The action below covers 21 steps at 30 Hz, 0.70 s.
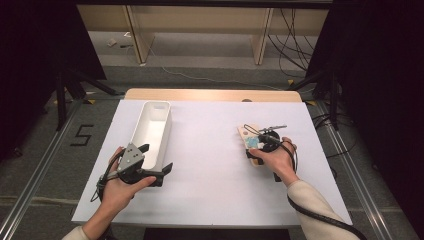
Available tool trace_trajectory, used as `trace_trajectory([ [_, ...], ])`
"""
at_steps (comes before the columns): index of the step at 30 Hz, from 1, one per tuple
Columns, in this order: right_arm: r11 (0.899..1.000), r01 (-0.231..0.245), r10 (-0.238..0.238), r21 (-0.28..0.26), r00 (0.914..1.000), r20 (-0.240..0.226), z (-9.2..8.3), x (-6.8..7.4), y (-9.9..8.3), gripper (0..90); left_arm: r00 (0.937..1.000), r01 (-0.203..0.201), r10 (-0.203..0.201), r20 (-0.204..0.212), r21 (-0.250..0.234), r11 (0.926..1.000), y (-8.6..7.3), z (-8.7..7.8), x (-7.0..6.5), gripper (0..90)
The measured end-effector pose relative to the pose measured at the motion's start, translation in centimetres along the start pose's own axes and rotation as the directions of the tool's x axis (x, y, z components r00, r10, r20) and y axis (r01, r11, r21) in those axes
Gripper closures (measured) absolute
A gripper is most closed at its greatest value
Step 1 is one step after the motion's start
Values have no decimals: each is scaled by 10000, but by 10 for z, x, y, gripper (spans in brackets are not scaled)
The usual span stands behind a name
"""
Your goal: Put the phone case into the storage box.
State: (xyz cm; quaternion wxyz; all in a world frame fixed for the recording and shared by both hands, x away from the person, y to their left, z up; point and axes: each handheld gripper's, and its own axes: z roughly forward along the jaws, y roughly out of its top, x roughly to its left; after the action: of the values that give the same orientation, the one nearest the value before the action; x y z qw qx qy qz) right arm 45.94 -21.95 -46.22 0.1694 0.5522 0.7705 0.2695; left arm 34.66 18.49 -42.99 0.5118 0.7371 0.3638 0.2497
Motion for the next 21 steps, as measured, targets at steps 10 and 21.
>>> trace_trajectory([
  [10,9926,534,-605,-1087,9962,-632,-11,11,0,117,10000,42,-42,-12,-3,10000,0,0,0,0],
  [21,9663,1163,-1508,-2298,9788,-1387,-25,27,-6,116,9981,592,-591,156,-14,9982,10,6,-3,23],
])
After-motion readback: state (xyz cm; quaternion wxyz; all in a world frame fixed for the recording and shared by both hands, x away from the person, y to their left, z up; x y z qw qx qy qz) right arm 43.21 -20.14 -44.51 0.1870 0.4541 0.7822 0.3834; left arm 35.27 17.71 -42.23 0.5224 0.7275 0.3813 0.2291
